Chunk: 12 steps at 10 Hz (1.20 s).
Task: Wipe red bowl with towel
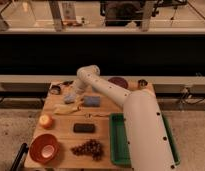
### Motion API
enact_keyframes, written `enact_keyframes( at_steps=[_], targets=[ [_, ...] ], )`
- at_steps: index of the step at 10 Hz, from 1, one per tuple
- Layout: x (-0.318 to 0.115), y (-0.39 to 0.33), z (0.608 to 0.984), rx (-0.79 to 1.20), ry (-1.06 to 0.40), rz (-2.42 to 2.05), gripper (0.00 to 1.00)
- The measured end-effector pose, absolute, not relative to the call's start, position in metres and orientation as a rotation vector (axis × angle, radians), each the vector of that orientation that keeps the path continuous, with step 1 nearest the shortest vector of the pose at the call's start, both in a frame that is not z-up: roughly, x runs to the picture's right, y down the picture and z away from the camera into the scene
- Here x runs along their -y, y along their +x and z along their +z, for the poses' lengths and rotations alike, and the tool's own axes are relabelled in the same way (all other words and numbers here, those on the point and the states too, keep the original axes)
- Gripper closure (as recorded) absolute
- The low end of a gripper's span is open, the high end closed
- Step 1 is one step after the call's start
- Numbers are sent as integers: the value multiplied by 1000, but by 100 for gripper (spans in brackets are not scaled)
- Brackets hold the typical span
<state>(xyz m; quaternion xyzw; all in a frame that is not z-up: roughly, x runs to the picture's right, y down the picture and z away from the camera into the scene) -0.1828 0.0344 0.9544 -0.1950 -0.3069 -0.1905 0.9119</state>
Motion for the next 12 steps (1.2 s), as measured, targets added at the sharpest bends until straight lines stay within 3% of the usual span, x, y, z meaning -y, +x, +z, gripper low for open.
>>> enact_keyframes(
  at_steps=[8,12],
  targets=[
    [-46,-167,957,665,-442,-354,40],
    [-48,-159,963,679,-448,-339,65]
  ],
)
